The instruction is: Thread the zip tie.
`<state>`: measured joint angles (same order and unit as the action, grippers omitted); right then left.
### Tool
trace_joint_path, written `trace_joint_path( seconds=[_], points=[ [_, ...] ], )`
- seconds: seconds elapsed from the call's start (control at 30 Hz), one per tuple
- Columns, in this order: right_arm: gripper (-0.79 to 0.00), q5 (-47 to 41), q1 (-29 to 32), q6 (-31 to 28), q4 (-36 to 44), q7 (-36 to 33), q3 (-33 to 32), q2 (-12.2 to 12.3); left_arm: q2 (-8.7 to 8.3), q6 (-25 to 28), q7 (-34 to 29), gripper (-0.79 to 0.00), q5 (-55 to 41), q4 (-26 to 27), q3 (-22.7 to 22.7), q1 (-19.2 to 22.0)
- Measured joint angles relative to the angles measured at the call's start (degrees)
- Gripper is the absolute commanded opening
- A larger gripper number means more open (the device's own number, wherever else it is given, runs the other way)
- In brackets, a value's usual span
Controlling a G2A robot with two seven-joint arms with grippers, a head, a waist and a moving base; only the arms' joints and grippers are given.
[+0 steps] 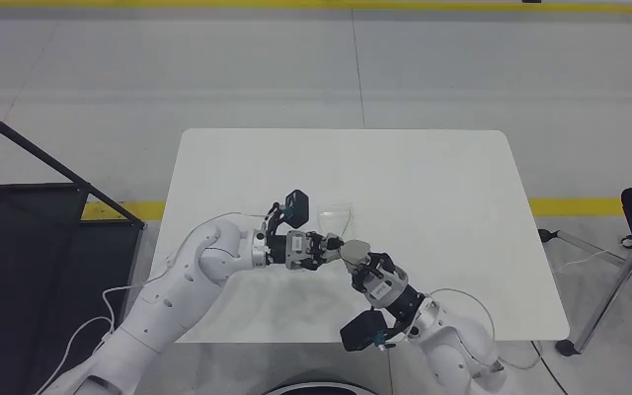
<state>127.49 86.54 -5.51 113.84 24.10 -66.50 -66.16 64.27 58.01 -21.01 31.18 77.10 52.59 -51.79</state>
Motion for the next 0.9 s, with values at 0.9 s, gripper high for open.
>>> trace_joint_path(
  seconds=[0.9],
  points=[
    [-0.785,13.4,-0.2,-0.3,0.7,1.0,2.8,0.6,-0.38,-0.1,1.7,-0.785,-4.9,-0.1,1.1,-0.5]
  ],
)
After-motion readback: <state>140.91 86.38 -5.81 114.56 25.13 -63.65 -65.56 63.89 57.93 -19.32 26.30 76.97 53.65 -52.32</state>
